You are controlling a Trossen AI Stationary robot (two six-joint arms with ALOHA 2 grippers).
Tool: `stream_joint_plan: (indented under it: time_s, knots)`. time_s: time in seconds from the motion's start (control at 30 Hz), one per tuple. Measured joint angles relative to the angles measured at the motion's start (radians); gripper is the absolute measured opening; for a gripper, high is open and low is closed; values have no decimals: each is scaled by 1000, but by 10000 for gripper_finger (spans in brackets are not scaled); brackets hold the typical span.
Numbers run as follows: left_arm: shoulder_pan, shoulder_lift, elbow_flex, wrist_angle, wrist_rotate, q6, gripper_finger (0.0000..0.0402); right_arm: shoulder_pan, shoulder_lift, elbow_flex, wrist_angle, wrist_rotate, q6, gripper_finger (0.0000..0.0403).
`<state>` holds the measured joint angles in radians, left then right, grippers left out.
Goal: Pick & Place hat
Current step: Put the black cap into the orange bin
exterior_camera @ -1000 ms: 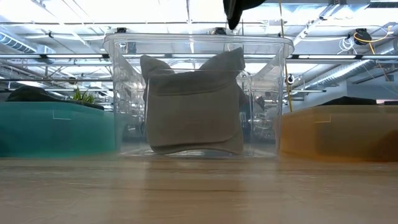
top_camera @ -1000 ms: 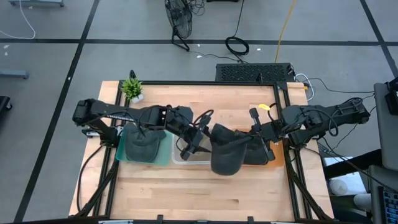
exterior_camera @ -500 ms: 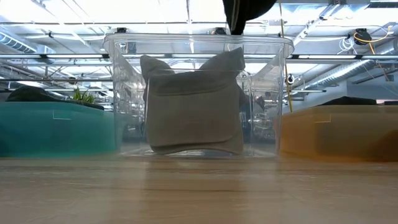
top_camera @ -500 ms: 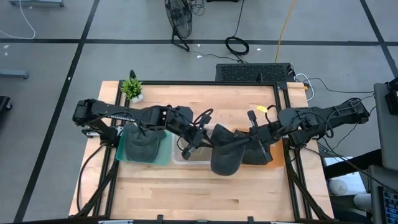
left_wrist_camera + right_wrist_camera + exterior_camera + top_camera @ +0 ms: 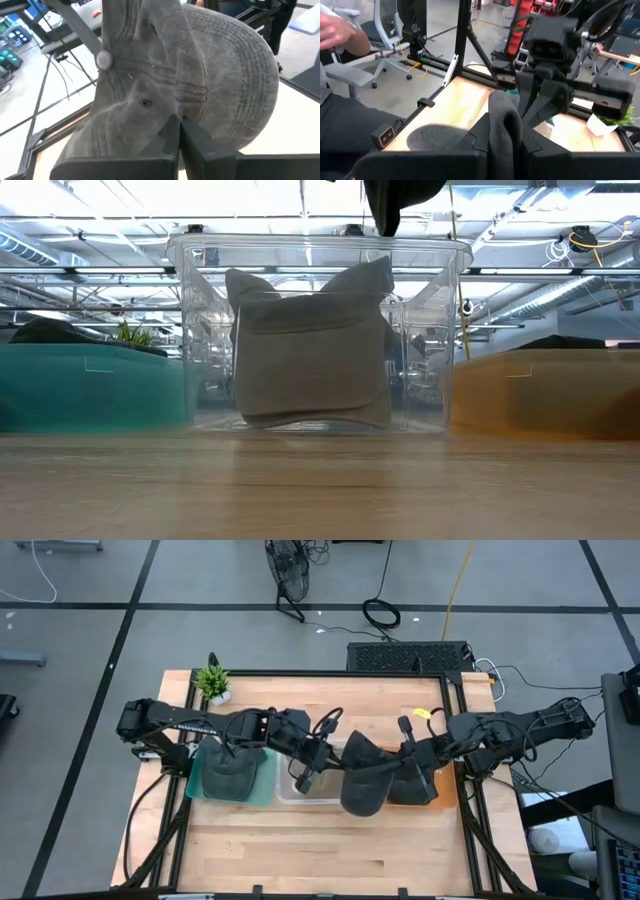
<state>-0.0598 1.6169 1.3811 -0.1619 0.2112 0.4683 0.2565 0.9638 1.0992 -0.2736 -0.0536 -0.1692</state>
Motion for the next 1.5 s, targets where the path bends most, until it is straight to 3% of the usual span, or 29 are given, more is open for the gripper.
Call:
stream_joint_plan:
  time_s: [0.33, 0.53, 0.63, 0.73, 0.83, 1.0, 1.4, 1.5]
  knots:
    - [-3, -14, 14, -13, -75, -19, 3, 0, 0, 0, 23, 5, 8, 33]
    - [-32, -23, 64, -147, -339, 17, 2, 0, 9, 0, 49, 200, 9, 74]
    - [-49, -23, 83, -189, -474, 27, 2, -1, 42, 0, 68, 243, -6, 103]
    - [-56, -23, 85, -214, -558, 38, 2, 0, 82, 1, 86, 245, -50, 130]
    - [-65, -23, 85, -246, -611, 73, 1, 0, 125, 6, 89, 325, -104, 150]
    - [-68, -23, 85, -243, -627, 88, 1, -10, 196, 6, 93, 425, -135, 168]
    - [-104, -23, 84, -187, -629, 185, 2, -98, 236, 7, 133, 416, -103, 187]
    - [-111, -23, 84, -182, -630, 184, 1, -113, 248, 7, 104, 335, -43, 185]
